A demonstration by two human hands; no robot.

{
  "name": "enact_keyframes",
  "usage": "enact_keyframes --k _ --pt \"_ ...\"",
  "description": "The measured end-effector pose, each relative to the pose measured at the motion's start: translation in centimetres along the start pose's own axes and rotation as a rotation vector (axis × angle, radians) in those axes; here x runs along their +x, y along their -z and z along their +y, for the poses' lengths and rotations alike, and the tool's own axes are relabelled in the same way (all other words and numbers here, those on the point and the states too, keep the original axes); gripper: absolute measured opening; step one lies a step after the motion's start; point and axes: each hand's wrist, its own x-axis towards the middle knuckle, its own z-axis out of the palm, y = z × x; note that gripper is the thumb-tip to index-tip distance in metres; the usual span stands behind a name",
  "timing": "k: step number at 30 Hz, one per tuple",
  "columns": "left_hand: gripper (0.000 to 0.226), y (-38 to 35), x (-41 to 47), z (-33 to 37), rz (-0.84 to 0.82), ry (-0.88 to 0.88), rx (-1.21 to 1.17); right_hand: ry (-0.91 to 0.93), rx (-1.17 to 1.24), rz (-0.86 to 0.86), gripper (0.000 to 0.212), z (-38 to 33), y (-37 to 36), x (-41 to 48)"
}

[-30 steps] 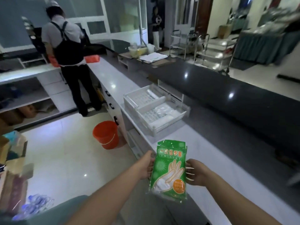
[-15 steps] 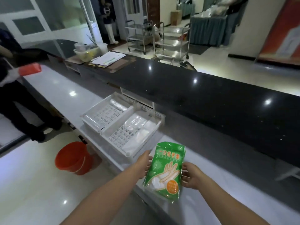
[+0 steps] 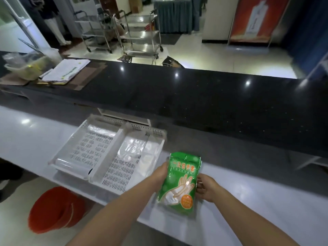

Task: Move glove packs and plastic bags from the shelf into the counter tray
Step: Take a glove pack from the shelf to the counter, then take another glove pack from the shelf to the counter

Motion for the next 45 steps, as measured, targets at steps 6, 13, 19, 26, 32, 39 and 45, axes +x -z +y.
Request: enact_keyframes --k 6,13,19,26,32,39,45 --pt "0.066 1.2 3.4 -0.9 -0.021 -0.051 0.074 0.023 0.067 0.011 0.02 0.4 -1.5 0.6" --pt "0.043 1.9 1.1 0.1 -0.039 -0.046 0.08 0.062 0.081 -0.008 0.017 0.7 -3.5 0.7" --pt "0.051 1.4 1.6 0.0 -0.131 0.003 0.033 0.076 0.058 0.086 0.011 1.5 -0.9 0.5" --pt "0.029 -4.6 1.4 1.0 -0.236 -0.04 0.152 0.122 0.142 0.191 0.009 3.4 6.5 -3.0" --pt "0.034 -14.2 -1.6 1.1 -0.308 -0.061 0.33 0.198 0.237 0.255 0.016 6.4 16.8 -7.2" --pt "0.03 -29.8 -8.3 -0.8 -0.358 -0.114 0.446 0.236 0.37 0.319 0.017 13.8 32.4 -12.9" --pt "0.017 -46.1 -16.2 -4.2 -0.459 -0.167 0.5 0.273 0.478 0.461 0.01 20.6 46.8 -19.0"
